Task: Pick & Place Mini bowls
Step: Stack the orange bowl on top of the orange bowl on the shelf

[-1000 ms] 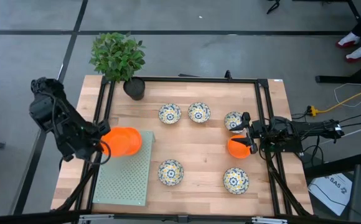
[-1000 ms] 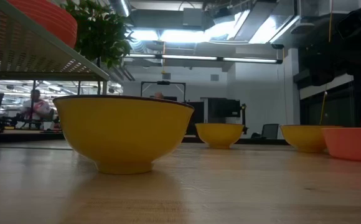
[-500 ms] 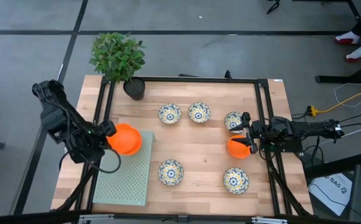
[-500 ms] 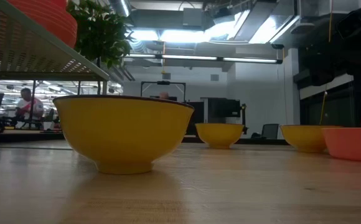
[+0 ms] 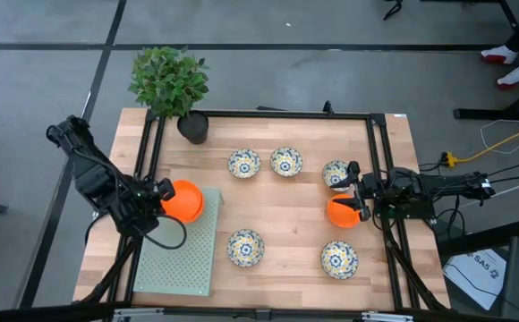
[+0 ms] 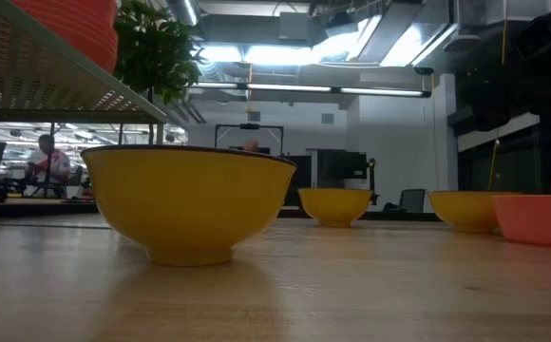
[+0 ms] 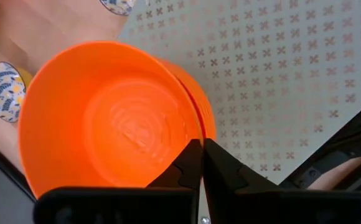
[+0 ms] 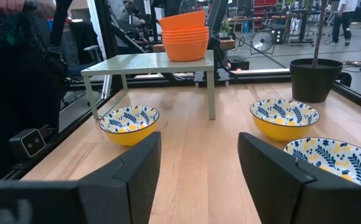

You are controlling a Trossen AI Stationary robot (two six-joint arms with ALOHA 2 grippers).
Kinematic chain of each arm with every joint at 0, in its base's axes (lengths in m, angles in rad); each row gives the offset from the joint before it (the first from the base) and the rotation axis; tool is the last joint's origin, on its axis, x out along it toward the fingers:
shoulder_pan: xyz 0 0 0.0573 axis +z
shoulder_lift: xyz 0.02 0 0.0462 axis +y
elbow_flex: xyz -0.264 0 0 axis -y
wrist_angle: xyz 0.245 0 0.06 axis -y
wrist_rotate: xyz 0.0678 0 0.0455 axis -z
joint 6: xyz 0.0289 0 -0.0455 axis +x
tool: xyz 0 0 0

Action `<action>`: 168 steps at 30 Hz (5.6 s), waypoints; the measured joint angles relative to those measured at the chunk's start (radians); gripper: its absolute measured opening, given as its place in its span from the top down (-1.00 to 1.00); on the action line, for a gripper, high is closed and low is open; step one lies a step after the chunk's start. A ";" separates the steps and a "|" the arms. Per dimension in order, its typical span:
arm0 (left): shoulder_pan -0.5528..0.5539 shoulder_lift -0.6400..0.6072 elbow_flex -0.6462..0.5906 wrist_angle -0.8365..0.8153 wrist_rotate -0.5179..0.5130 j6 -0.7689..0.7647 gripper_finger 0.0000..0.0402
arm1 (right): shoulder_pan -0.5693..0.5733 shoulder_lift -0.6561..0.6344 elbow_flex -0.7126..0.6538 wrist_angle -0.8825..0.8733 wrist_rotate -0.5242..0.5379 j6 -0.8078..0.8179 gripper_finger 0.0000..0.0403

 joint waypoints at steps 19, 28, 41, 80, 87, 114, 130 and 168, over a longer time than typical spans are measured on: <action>0.035 0.000 -0.007 0.031 0.069 0.020 0.61 | 0.000 0.000 0.000 0.000 0.000 0.000 -0.06; 0.035 0.000 0.048 0.034 0.104 -0.037 0.60 | 0.000 0.000 0.000 0.000 0.000 0.000 -0.06; 0.048 -0.010 0.046 0.034 0.114 -0.038 0.81 | 0.000 0.000 0.000 0.000 0.000 0.000 -0.06; 0.522 -0.106 0.046 0.595 0.251 -0.041 0.99 | 0.000 0.000 0.000 0.000 0.000 0.000 -0.06; 0.708 0.026 0.046 0.790 0.261 -0.071 0.96 | 0.000 0.000 0.000 0.000 0.000 0.000 -0.06; 0.988 0.100 0.046 0.941 0.261 -0.424 0.99 | -0.011 0.000 0.000 0.042 0.280 -0.232 -0.06; 0.988 0.102 0.106 0.840 0.287 -0.441 0.98 | -0.011 0.000 0.000 0.192 0.394 0.712 -0.06; 0.988 0.166 0.115 0.811 0.314 -0.425 0.99 | 0.025 1.191 1.083 -1.076 -0.092 0.977 -0.06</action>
